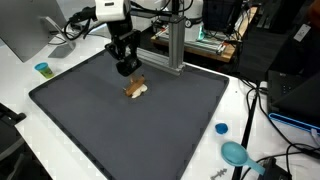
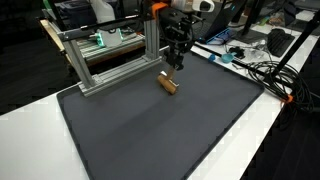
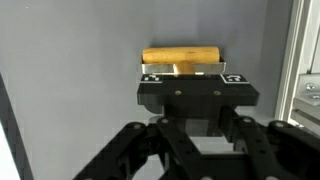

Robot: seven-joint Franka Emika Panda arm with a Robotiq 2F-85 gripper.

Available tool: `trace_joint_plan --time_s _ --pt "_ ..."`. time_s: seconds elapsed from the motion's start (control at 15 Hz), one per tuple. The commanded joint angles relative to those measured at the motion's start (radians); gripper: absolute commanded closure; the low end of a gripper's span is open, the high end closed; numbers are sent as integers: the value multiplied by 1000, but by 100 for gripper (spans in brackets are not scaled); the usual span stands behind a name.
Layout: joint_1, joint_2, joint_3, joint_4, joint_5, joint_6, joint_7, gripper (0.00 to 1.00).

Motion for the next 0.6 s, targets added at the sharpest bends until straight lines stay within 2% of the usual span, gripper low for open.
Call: trace_joint_plan --time_s 0.0,0.53 --pt "-12 32 32 4 82 -3 -96 78" --pt "-32 91 40 55 214 -49 -300 78"
